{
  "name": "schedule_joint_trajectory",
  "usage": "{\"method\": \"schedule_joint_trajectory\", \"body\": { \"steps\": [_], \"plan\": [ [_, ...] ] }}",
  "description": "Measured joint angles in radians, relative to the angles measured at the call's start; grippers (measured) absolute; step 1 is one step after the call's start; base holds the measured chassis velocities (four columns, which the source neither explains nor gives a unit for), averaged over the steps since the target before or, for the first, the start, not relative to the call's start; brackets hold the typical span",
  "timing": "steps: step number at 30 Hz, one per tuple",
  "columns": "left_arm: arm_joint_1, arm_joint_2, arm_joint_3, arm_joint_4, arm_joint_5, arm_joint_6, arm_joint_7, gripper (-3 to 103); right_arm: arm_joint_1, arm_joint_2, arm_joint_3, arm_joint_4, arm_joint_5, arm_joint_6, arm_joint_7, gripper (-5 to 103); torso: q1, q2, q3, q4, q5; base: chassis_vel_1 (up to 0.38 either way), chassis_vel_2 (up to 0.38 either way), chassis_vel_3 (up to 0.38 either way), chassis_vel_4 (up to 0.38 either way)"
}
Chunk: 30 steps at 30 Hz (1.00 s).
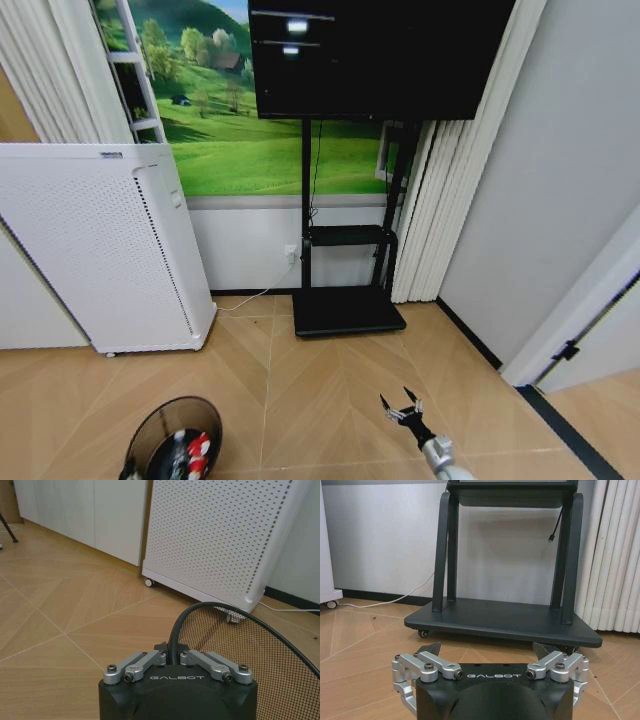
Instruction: Pick up the trash bin and place the garbage on the floor into it.
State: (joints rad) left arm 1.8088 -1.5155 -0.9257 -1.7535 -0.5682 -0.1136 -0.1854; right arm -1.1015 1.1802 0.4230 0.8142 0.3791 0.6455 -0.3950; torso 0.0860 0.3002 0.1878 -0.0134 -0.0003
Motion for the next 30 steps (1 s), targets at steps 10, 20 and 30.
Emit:
{"method": "schedule_joint_trajectory", "body": {
  "steps": [10,20,30],
  "plan": [
    [-0.026,0.079,-0.054,0.014,-0.064,0.068,-0.011,6,0.002,-0.010,0.001,0.007,0.029,-0.001,-0.002,100,0.000,0.000,0.000,-0.0004,0.0005,0.000,0.000,0.000,0.000],
    [-0.086,0.144,-0.071,0.128,-0.088,0.073,0.004,6,0.011,-0.049,-0.002,0.016,0.049,-0.007,-0.003,100,0.000,0.000,0.000,-0.0003,-0.0001,0.000,0.000,0.000,0.000],
    [-0.111,0.128,-0.052,0.126,-0.061,0.081,0.007,6,0.025,-0.074,-0.015,0.011,0.064,-0.017,-0.004,100,0.000,0.000,0.000,-0.0004,0.0003,0.000,0.000,0.000,0.000]
  ]
}}
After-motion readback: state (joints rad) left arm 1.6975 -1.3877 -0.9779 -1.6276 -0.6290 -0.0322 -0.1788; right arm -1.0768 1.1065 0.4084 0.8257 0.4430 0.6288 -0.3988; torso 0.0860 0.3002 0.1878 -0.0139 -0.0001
